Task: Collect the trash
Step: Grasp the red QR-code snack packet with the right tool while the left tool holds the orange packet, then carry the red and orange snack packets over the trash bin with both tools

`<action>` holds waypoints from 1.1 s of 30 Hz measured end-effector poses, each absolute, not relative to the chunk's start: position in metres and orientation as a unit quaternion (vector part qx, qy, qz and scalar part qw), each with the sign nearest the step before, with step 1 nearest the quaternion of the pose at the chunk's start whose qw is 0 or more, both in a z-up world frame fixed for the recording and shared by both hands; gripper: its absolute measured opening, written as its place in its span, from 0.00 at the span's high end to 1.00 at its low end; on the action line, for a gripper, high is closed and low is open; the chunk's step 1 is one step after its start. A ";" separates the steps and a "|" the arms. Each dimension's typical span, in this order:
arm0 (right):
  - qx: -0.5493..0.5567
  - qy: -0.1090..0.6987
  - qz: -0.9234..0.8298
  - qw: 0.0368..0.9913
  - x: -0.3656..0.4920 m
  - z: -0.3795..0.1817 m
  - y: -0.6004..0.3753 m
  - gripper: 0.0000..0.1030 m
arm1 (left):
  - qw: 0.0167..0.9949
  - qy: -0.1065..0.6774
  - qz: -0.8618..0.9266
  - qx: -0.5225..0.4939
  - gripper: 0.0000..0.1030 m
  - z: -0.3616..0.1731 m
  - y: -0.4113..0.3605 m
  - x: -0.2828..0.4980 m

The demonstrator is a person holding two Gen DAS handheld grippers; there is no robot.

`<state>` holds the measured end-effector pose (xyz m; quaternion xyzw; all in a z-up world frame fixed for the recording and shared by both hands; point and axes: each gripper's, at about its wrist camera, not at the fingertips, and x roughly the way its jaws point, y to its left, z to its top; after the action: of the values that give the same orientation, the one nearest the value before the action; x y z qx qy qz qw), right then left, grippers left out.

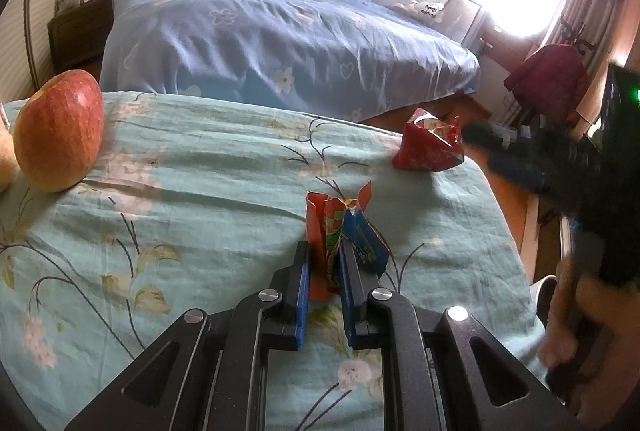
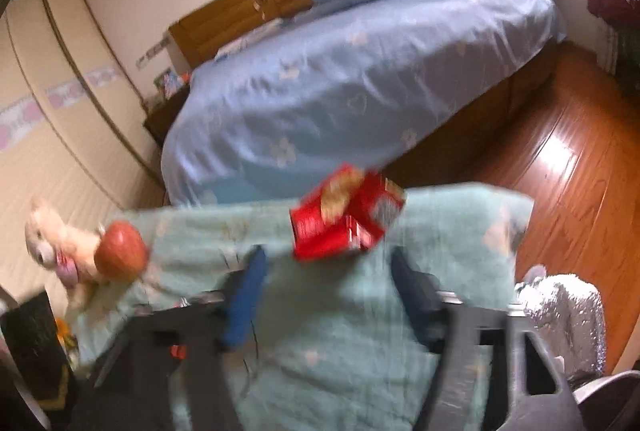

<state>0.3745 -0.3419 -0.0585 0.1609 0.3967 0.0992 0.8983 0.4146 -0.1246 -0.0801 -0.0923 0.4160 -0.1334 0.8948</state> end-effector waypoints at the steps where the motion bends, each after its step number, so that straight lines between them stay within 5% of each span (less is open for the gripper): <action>1: 0.158 0.392 0.093 0.901 0.380 -0.054 -0.341 0.32 | 0.895 0.415 -0.134 -0.092 0.88 -0.080 -0.123 0.414; 7: 0.155 0.430 0.062 0.887 0.418 -0.085 -0.338 0.38 | 0.896 0.414 -0.130 -0.098 0.88 -0.078 -0.114 0.413; 9: 0.158 0.436 0.062 0.884 0.419 -0.097 -0.340 0.66 | 0.895 0.417 -0.128 -0.097 0.88 -0.080 -0.114 0.413; 10: 0.161 0.438 0.066 0.882 0.418 -0.102 -0.340 0.71 | 0.894 0.419 -0.127 -0.094 0.88 -0.082 -0.114 0.413; 33: 0.187 0.408 0.111 0.887 0.276 -0.070 -0.340 0.73 | 0.890 0.419 -0.161 -0.081 0.88 -0.066 -0.128 0.345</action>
<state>0.2765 -0.3401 -0.0696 0.1867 0.4081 0.1113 0.8867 0.3452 -0.1284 -0.0656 -0.0813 0.4191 -0.1607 0.8899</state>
